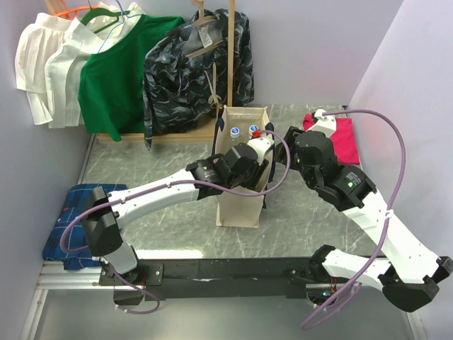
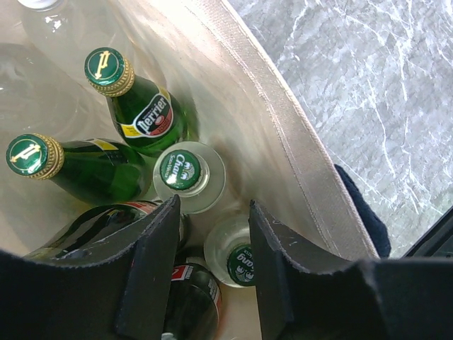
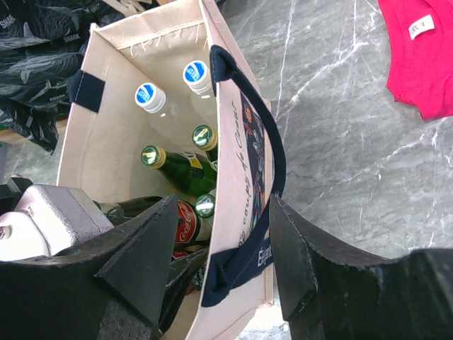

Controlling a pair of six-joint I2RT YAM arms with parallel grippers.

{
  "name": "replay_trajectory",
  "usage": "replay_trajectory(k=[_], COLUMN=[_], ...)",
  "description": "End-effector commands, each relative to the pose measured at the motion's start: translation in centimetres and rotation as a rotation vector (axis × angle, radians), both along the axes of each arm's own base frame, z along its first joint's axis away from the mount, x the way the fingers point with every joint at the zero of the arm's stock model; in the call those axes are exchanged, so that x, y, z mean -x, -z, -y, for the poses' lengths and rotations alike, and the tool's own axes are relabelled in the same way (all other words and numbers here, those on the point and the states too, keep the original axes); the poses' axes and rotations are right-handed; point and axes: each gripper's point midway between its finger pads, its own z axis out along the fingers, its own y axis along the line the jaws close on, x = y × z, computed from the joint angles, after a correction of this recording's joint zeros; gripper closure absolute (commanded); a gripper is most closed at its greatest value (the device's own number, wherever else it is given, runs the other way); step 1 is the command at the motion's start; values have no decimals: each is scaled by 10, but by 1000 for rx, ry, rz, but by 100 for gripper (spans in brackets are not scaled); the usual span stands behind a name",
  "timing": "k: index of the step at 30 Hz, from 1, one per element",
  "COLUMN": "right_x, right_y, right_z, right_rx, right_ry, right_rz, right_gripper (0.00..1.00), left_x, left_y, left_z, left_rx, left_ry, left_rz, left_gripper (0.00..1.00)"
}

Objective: Place the beverage into the canvas bag
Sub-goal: Place the drink in the canvas bag.

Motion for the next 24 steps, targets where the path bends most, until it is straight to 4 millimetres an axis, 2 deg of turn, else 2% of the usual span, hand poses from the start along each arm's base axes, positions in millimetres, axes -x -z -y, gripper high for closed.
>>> replay_trajectory(k=[1, 5, 13, 24], right_x=[-4, -1, 3, 3], right_y=[-15, -16, -13, -12], right_z=[4, 11, 22, 23], right_rx=[-25, -18, 5, 8], right_ry=[31, 51, 77, 81], right_rz=[47, 57, 60, 55], right_gripper=[39, 39, 38, 38], left_x=[-4, -5, -5, -2], left_y=[-21, -28, -64, -134], left_z=[-1, -2, -6, -27], left_rx=[34, 43, 102, 191], left_ry=[-10, -13, -16, -33], left_rz=[41, 54, 104, 219], left_gripper=[51, 50, 46, 38])
